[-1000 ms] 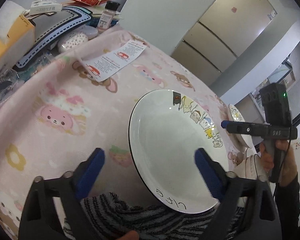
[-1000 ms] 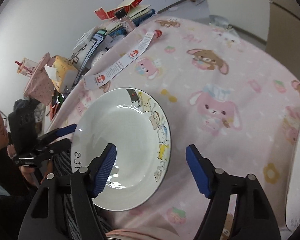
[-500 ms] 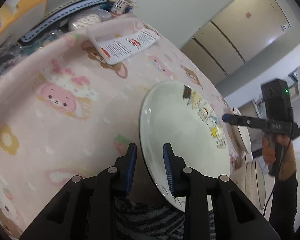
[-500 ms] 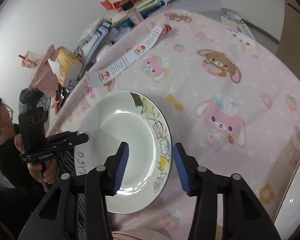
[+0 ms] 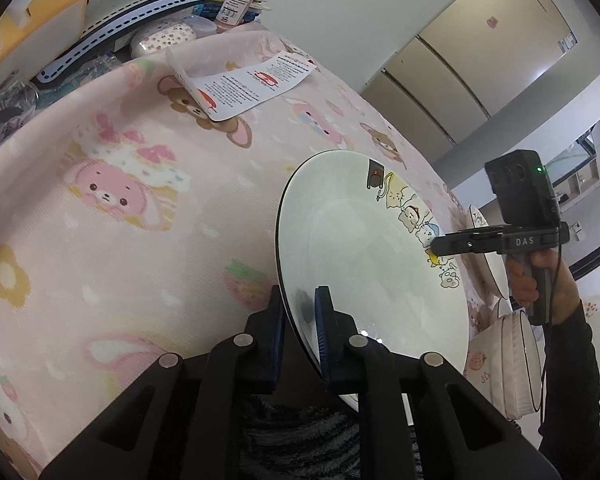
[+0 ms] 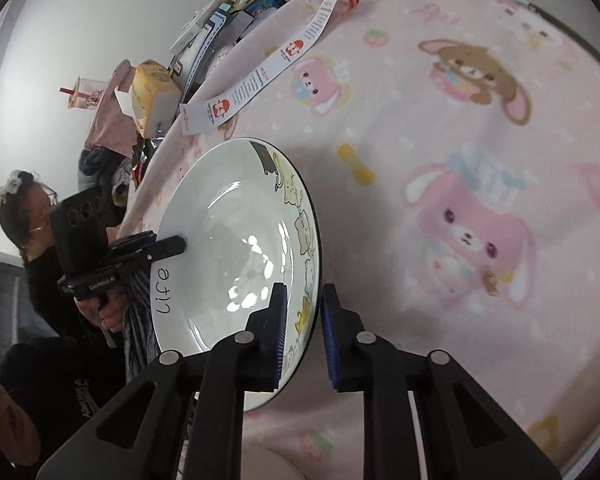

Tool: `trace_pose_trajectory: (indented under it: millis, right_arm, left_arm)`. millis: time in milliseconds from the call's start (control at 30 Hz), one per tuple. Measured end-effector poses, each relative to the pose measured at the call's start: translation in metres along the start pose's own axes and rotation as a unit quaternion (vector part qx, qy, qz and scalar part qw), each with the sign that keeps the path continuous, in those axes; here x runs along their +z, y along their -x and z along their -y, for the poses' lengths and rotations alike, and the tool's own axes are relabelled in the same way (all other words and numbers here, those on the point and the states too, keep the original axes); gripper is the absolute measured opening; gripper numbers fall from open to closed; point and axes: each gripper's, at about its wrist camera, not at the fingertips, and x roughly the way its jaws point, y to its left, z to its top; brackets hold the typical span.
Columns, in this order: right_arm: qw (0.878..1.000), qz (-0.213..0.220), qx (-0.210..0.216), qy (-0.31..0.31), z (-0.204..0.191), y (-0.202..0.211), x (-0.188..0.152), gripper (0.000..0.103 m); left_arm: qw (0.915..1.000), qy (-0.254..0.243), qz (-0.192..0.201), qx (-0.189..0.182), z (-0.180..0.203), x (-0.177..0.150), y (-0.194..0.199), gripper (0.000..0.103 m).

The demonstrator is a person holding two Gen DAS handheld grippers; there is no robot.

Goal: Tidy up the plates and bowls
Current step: 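Lift the 'life' plate off the table with both tools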

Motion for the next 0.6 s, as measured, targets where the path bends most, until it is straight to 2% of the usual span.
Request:
trace_pose_trajectory:
  millis: [133, 300, 433, 467, 600]
  right_arm:
    - [1.0, -0.015, 0.025, -0.001, 0.004, -0.01, 0.001, 0.017]
    - [0.999, -0.005, 0.042, -0.003, 0.009, -0.008, -0.003, 0.017]
    - [0.999, 0.001, 0.032, -0.001, 0.007, -0.007, -0.005, 0.016]
    - [1.0, 0.005, 0.021, 0.0, 0.005, -0.007, -0.005, 0.01]
    - [0.999, 0.03, -0.007, 0.016, -0.005, 0.001, -0.004, 0.009]
  left_arm:
    - [1.0, 0.006, -0.002, -0.006, -0.002, 0.001, 0.0, 0.016]
    - [0.9997, 0.01, -0.005, -0.022, -0.004, 0.004, -0.003, 0.016]
    - [0.9998, 0.008, 0.0, -0.017, -0.003, 0.004, -0.003, 0.015]
    - [0.9999, 0.005, 0.002, -0.012, -0.002, 0.004, -0.003, 0.014]
    - [0.9998, -0.014, 0.014, 0.006, 0.005, 0.002, 0.0, 0.013]
